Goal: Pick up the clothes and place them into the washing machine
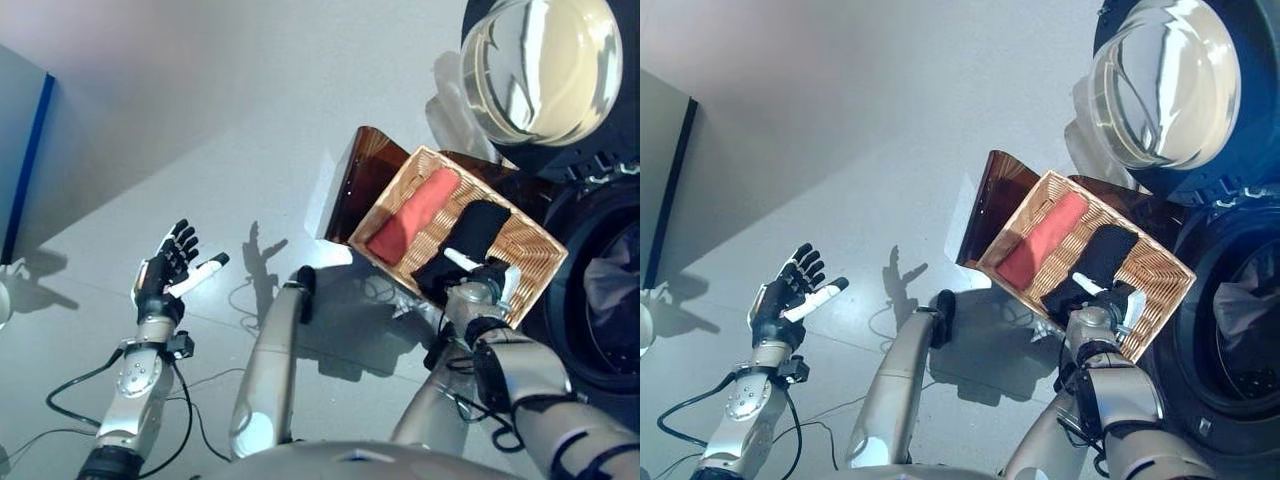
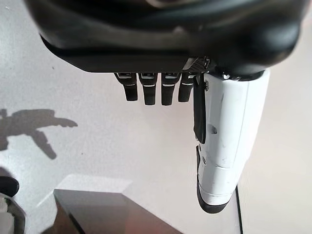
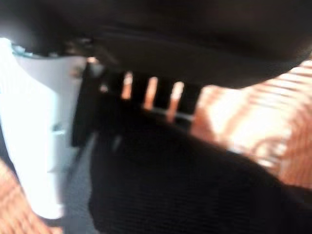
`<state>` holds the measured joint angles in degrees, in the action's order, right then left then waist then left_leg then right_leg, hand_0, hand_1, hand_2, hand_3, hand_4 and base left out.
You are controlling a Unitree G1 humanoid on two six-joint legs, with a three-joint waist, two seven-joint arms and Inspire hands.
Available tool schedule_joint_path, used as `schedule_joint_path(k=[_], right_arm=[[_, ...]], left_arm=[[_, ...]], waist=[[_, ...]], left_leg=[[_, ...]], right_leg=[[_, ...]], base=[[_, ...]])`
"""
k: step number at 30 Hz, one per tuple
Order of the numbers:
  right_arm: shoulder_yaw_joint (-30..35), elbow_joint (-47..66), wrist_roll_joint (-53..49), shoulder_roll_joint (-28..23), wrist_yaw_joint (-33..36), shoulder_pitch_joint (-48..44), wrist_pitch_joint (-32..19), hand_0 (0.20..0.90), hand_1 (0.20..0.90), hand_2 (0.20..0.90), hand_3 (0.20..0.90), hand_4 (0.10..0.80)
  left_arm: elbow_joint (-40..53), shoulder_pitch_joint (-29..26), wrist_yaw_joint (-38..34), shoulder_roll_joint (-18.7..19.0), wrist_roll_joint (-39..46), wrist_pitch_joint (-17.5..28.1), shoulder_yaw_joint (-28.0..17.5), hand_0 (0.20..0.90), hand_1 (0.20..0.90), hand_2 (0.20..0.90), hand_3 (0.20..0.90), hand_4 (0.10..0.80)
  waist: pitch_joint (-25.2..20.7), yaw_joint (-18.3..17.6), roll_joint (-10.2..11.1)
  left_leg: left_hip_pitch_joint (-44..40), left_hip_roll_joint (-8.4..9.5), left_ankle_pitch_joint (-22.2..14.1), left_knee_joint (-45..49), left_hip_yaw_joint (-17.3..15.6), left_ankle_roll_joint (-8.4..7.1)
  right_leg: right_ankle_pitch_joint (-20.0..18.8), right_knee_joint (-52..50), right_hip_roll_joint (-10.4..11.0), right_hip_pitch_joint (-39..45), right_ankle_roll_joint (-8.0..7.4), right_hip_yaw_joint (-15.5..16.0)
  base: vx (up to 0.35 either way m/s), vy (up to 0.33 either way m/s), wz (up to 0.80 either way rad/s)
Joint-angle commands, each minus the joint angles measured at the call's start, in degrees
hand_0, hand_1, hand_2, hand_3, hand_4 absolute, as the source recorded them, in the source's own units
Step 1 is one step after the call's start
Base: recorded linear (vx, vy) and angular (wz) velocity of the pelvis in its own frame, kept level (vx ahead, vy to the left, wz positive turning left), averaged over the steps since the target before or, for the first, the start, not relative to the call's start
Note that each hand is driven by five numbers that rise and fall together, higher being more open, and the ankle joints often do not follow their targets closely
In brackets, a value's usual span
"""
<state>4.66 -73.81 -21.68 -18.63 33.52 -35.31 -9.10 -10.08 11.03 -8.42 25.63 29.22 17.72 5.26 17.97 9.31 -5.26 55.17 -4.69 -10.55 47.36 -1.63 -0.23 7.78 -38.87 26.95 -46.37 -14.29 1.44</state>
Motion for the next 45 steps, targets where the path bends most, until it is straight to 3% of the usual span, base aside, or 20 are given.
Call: schedule_joint_path(k=[1,6,7,8,14,15,17,18,19,26,32,37,38,45], right_arm=[[2.93,3.48,-4.52,-3.22,0.77,1.93,-6.68,0.200,0.200,0.200,0.200,0.300],[7.22,6.69,-13.08,-4.25,-1.91,4.65,-10.89,0.200,0.200,0.200,0.200,0.300],[7.84,7.59,-14.26,-4.37,-2.30,5.04,-11.72,0.200,0.200,0.200,0.200,0.300],[8.40,7.79,-15.20,-4.76,-2.73,5.35,-11.89,0.200,0.200,0.200,0.200,0.300],[9.21,8.74,-17.99,-5.73,-4.64,5.75,-12.70,0.200,0.200,0.200,0.200,0.300],[9.36,8.97,-18.52,-5.89,-5.05,5.88,-12.87,0.200,0.200,0.200,0.200,0.300],[9.64,9.72,-20.33,-5.64,-6.30,6.06,-13.64,0.200,0.200,0.200,0.200,0.300],[9.62,9.65,-20.39,-5.67,-6.36,6.07,-13.64,0.200,0.200,0.200,0.200,0.300],[10.14,10.88,-23.86,-4.95,-8.60,6.58,-14.86,0.200,0.200,0.200,0.200,0.300],[16.69,14.68,-44.14,-0.67,-16.48,4.00,-22.39,0.200,0.200,0.200,0.200,0.300],[19.43,19.39,-52.75,0.51,-20.19,1.03,-26.71,0.200,0.200,0.200,0.200,0.300],[22.87,19.56,-55.54,-2.08,-19.64,-0.46,-29.57,0.200,0.200,0.200,0.200,0.300],[24.10,18.60,-55.66,-4.05,-18.58,-1.26,-29.95,0.200,0.200,0.200,0.200,0.300],[27.01,17.05,-57.50,-10.09,-16.43,-5.06,-31.41,0.200,0.200,0.200,0.200,0.300]], left_arm=[[0.98,0.59,-1.77,2.13,0.62,5.01,-3.69,0.900,0.900,0.900,0.900,0.800],[0.33,1.28,-0.83,1.40,2.21,5.00,-3.32,0.900,0.900,0.900,0.900,0.800],[0.41,1.46,-0.72,1.29,2.42,4.94,-3.26,0.900,0.900,0.900,0.900,0.800],[0.11,1.50,-0.55,1.10,2.63,4.89,-2.98,0.900,0.900,0.900,0.900,0.800],[-0.06,1.37,0.66,0.42,3.39,4.73,-1.69,0.900,0.900,0.900,0.900,0.800],[0.04,1.37,0.91,0.33,3.66,4.72,-1.55,0.900,0.900,0.900,0.900,0.800],[0.05,1.26,1.29,0.07,4.05,4.68,-1.23,0.900,0.900,0.900,0.900,0.800],[0.00,1.26,1.31,0.07,4.05,4.67,-1.21,0.900,0.900,0.900,0.900,0.800],[0.12,1.20,1.77,-0.22,4.52,4.51,-1.06,0.900,0.900,0.900,0.900,0.800],[-0.44,1.15,2.67,-1.31,6.38,3.91,-0.14,0.900,0.900,0.900,0.900,0.800],[-0.05,1.13,2.73,-1.58,6.56,3.68,0.91,0.900,0.900,0.900,0.900,0.800],[-0.10,1.31,2.91,-1.40,6.30,3.53,1.53,0.900,0.900,0.900,0.900,0.800],[-0.30,1.44,2.98,-1.25,6.30,3.64,1.18,0.900,0.900,0.900,0.900,0.800],[0.37,1.95,2.90,-1.05,6.68,4.17,0.67,0.900,0.900,0.900,0.900,0.800]], waist=[[0.21,0.04,0.18],[0.59,-1.41,-0.37],[1.00,-1.72,-0.62],[0.76,-1.82,-0.78],[1.07,-2.76,-2.02],[1.40,-2.92,-2.24],[1.26,-3.15,-2.45],[0.92,-3.08,-2.37],[0.98,-3.43,-2.57],[-0.08,-3.46,-3.18],[-0.07,-3.26,-3.29],[-0.23,-3.58,-3.34],[-0.88,-3.69,-3.29],[-1.25,-3.26,-4.54]], left_leg=[[-3.64,-2.06,1.90,-7.58,0.75,-3.74],[-6.09,-2.59,3.03,-10.44,0.37,-4.26],[-5.91,-2.58,5.26,-11.43,-0.08,-3.85],[-6.98,-2.72,3.45,-11.43,0.11,-4.37],[-8.84,-2.68,4.30,-12.95,-0.18,-4.63],[-8.41,-2.68,6.15,-13.43,-0.52,-4.28],[-8.69,-2.75,6.31,-13.92,-0.59,-4.38],[-9.24,-2.75,4.57,-13.59,-0.28,-4.78],[-9.02,-2.88,6.79,-14.76,-0.81,-4.51],[-9.60,-2.90,7.02,-15.96,-0.79,-4.77],[-9.50,-2.87,7.26,-16.14,-0.73,-4.94],[-8.70,-2.91,7.04,-15.45,-0.53,-5.14],[-8.80,-2.97,5.37,-14.85,-0.20,-5.52],[-7.22,-2.97,6.95,-14.82,-0.52,-5.49]], right_leg=[[-3.87,0.88,-1.59,-0.73,2.71,-1.81],[-4.32,3.14,-2.17,0.89,2.79,-2.17],[-6.21,4.34,-2.24,0.69,3.29,-2.15],[-4.33,3.93,-2.35,1.39,2.85,-2.45],[-4.39,4.29,-2.38,2.38,2.99,-2.66],[-6.02,4.84,-2.34,1.97,3.37,-2.49],[-6.03,4.94,-2.34,2.08,3.37,-2.49],[-4.40,4.37,-2.35,2.52,2.99,-2.66],[-6.28,5.38,-2.39,2.34,3.43,-2.40],[-6.11,5.48,-2.58,2.54,3.38,-2.31],[-5.91,5.20,-2.76,2.44,3.32,-2.36],[-5.31,3.90,-2.78,1.59,3.52,-2.68],[-3.63,3.00,-2.75,1.60,3.27,-3.02],[-4.31,2.10,-2.61,-0.78,3.60,-3.74]], base=[[0.011,-0.027,-0.20],[-0.009,-0.013,-0.18],[0.002,0.003,-0.17],[-0.004,0.013,-0.16],[0.001,-0.013,-0.12],[-0.104,0.010,-0.02],[-0.006,-0.010,0.00],[0.000,0.000,0.00],[0.000,0.000,0.00],[-0.015,0.000,0.00],[0.000,0.000,0.00],[0.017,-0.006,0.00],[0.000,0.000,0.00],[-0.017,0.004,0.01]])
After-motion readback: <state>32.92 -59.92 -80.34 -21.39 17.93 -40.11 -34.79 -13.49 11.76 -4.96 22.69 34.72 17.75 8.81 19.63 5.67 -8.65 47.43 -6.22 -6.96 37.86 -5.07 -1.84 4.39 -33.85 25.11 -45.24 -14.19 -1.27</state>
